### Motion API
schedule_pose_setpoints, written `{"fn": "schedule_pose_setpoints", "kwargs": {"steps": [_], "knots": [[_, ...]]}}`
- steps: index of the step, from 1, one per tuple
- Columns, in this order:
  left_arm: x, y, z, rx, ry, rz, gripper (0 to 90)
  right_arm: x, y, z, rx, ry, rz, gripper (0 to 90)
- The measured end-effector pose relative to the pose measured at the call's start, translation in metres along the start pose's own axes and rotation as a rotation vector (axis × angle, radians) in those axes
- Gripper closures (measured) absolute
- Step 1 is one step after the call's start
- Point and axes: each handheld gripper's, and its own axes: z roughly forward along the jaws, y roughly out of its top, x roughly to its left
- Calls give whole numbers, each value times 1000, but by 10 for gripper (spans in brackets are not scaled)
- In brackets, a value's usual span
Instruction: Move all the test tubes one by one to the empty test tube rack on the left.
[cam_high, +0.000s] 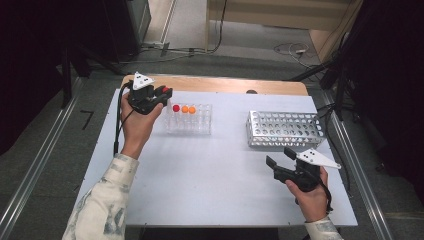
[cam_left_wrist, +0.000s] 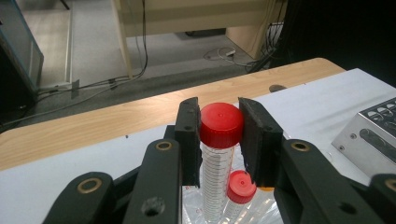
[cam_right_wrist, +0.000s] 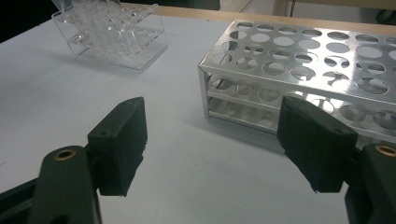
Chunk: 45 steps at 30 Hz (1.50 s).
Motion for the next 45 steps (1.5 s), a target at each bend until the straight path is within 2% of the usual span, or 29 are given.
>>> {"fn": "schedule_pose_setpoints", "kwargs": {"steps": [18, 25, 38, 45], "knots": [[-1, -6, 6, 5, 6, 4, 705, -1, 0, 0, -1, 2, 4, 230], [-1, -13, 10, 21, 24, 12, 705, 0, 0, 0, 2, 0, -1, 230], [1, -28, 15, 41, 21, -13, 704, 1, -1, 1, 9, -9, -9, 230], [0, -30, 16, 44, 16, -18, 702, 1, -1, 1, 12, -9, -10, 230]]}}
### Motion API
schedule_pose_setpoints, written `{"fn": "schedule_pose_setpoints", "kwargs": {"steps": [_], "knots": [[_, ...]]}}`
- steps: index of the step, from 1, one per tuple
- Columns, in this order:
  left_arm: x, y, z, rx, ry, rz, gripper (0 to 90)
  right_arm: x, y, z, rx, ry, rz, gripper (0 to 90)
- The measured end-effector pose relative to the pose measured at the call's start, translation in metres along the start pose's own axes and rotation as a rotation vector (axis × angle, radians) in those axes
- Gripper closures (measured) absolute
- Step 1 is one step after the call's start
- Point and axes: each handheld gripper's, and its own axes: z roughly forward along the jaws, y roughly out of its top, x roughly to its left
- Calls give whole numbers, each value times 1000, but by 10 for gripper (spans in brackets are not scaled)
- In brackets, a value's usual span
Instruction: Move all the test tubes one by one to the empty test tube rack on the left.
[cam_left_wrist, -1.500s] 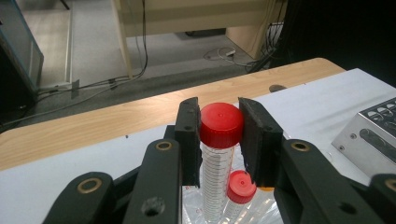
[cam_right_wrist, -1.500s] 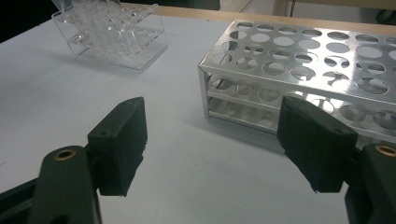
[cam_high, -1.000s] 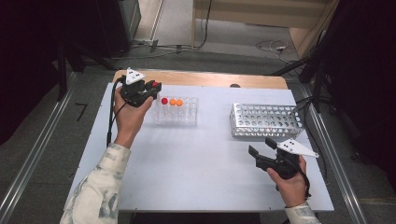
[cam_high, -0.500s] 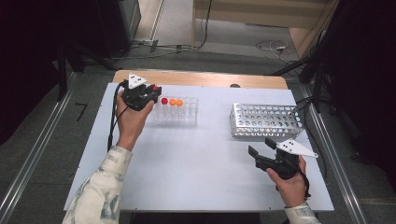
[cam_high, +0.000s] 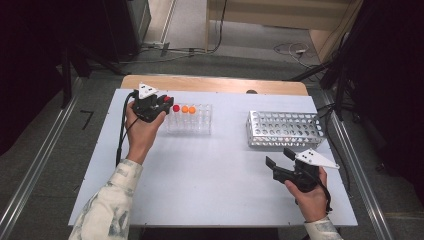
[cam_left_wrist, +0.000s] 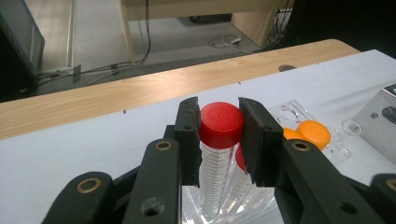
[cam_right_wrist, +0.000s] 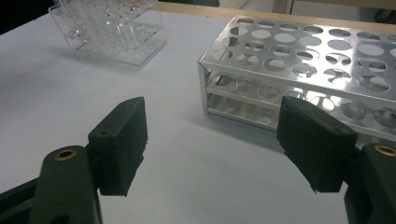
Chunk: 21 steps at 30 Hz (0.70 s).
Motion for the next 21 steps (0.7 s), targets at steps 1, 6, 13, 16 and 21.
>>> {"fn": "schedule_pose_setpoints", "kwargs": {"steps": [1, 6, 13, 16, 21], "knots": [[0, 0, 0, 0, -1, -2, 701, 0, 0, 0, 0, 1, 0, 230], [0, 0, -1, -7, -9, -21, 666, 0, 0, 0, 0, 0, -3, 230], [1, 0, -3, -7, -11, -26, 657, 0, 0, 0, 1, -1, -2, 230], [1, 0, -4, -9, -13, -28, 654, 0, 0, 1, 0, -2, -1, 230], [2, 0, -5, -7, -23, -36, 634, 0, -1, 1, 2, -1, 0, 230]]}}
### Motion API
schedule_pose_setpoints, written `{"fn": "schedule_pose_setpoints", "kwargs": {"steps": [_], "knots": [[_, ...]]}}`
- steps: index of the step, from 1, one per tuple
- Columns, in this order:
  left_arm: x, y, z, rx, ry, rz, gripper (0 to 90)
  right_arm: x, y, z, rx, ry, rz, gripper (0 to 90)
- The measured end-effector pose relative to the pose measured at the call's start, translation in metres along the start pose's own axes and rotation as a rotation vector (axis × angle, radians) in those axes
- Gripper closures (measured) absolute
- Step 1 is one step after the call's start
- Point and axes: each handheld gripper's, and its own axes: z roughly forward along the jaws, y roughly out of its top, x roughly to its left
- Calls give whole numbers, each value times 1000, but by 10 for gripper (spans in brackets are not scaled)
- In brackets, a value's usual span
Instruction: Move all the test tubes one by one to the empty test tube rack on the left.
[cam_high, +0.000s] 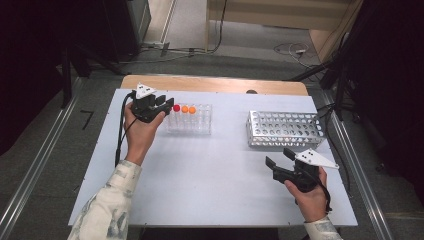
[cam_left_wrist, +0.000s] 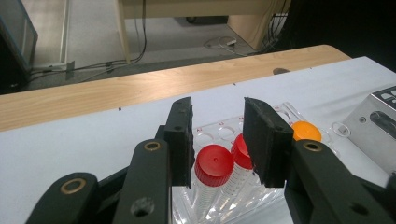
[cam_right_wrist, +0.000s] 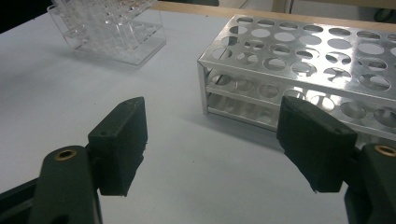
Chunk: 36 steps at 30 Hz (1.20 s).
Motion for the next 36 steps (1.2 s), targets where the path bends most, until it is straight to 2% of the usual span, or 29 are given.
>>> {"fn": "schedule_pose_setpoints", "kwargs": {"steps": [6, 12, 19, 22, 30, 36], "knots": [[-3, 0, -8, -16, -25, -10, 563, -2, 0, 0, -1, -5, 5, 228], [-6, -7, -17, -10, -44, -6, 459, -3, -1, 1, 5, -7, 4, 227], [-5, -19, -31, -43, -69, -49, 305, -4, -2, 2, 7, -17, 4, 223], [-5, -24, -36, -35, -74, -49, 262, -6, -3, 2, 8, -25, 9, 216], [-7, -46, -46, -15, -90, -51, 215, -9, -4, 3, 5, -33, 16, 191], [-10, -58, -53, 0, -90, -33, 205, -10, -4, 3, 8, -36, 20, 190]]}}
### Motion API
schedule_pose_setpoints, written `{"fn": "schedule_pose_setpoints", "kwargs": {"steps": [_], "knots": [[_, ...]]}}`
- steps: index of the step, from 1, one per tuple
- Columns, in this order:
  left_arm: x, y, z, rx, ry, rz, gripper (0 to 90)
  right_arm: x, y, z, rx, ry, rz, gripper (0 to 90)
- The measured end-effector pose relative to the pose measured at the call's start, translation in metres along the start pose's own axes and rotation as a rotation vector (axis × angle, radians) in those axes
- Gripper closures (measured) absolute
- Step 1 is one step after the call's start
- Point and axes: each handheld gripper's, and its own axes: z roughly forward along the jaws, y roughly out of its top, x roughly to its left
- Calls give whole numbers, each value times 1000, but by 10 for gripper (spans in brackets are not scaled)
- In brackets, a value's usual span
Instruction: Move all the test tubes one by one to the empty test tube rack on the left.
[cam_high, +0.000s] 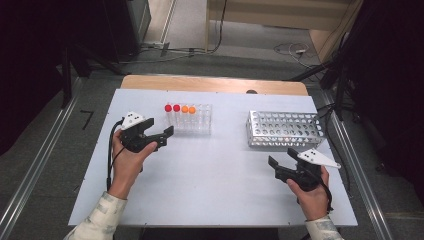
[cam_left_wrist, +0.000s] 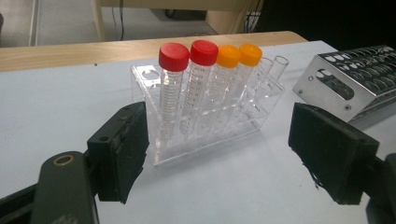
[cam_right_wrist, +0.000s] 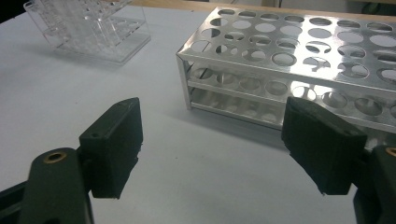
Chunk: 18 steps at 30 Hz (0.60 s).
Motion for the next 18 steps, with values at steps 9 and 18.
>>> {"fn": "schedule_pose_setpoints", "kwargs": {"steps": [9, 18], "knots": [[1, -18, -14, 3, 7, -4, 174, -3, -1, -2, 1, -4, 3, 189], [4, -37, -22, 16, 30, -6, 169, -8, -6, -7, 1, -18, 10, 186]]}}
